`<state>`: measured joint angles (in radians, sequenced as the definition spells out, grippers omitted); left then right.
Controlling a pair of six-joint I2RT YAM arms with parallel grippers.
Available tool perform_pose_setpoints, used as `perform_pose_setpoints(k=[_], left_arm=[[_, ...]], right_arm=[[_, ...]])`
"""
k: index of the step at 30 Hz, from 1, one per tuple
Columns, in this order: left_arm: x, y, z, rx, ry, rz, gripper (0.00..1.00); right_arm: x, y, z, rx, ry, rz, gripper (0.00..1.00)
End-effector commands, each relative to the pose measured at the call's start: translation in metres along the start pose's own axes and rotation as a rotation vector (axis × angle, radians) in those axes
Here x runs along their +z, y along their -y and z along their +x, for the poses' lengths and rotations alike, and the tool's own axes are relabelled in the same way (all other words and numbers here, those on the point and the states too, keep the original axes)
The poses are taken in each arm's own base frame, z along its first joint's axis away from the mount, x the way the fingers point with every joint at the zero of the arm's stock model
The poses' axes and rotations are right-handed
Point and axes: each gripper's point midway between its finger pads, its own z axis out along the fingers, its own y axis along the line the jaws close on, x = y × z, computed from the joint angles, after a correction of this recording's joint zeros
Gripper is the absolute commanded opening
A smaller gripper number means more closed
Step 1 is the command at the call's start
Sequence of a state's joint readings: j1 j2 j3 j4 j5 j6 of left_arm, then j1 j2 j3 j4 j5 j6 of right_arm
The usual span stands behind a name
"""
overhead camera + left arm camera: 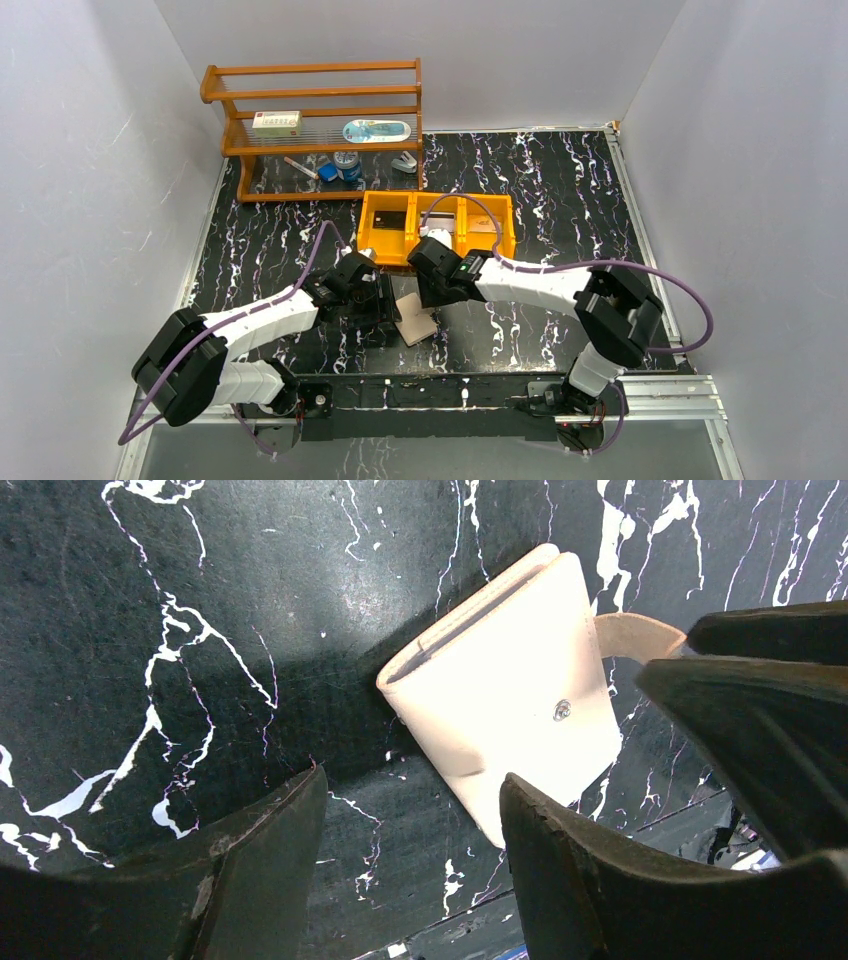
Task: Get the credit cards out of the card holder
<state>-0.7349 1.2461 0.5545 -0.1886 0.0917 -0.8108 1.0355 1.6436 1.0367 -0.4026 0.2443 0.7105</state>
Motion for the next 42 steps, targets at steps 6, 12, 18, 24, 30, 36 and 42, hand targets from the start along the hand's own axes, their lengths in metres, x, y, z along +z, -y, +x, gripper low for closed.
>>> perform_pose_setpoints(k=[6,12,18,24,30,36,42], left_arm=[[-0.008,0.005,-0.007,0.012,0.022,0.013,0.62],[-0.009,0.006,-0.007,0.013,0.023,0.017,0.62],[-0.009,0.006,-0.007,0.012,0.027,0.014,0.62],[-0.008,0.004,-0.008,0.010,0.028,0.008,0.62],[-0.008,0.003,-0.007,0.009,0.027,0.005,0.62],[-0.009,0.003,-0.007,0.009,0.031,0.004,0.62],[-0.009,0.005,-0.008,0.014,0.028,0.005,0.62]], right_arm=[[-0.014,0.005,-0.015,0.052,0.079,0.016,0.37],[-0.010,-0.003,-0.012,0.051,0.048,-0.009,0.36],[-0.018,-0.030,-0.016,0.028,0.040,-0.144,0.50],[-0.008,-0.044,-0.008,0.018,-0.009,-0.202,0.59],[0.004,-0.033,-0.001,-0.001,-0.025,-0.103,0.60],[-0.004,-0.003,-0.009,0.001,0.039,0.046,0.54],[-0.013,0.009,-0.015,0.004,0.075,0.099,0.44]])
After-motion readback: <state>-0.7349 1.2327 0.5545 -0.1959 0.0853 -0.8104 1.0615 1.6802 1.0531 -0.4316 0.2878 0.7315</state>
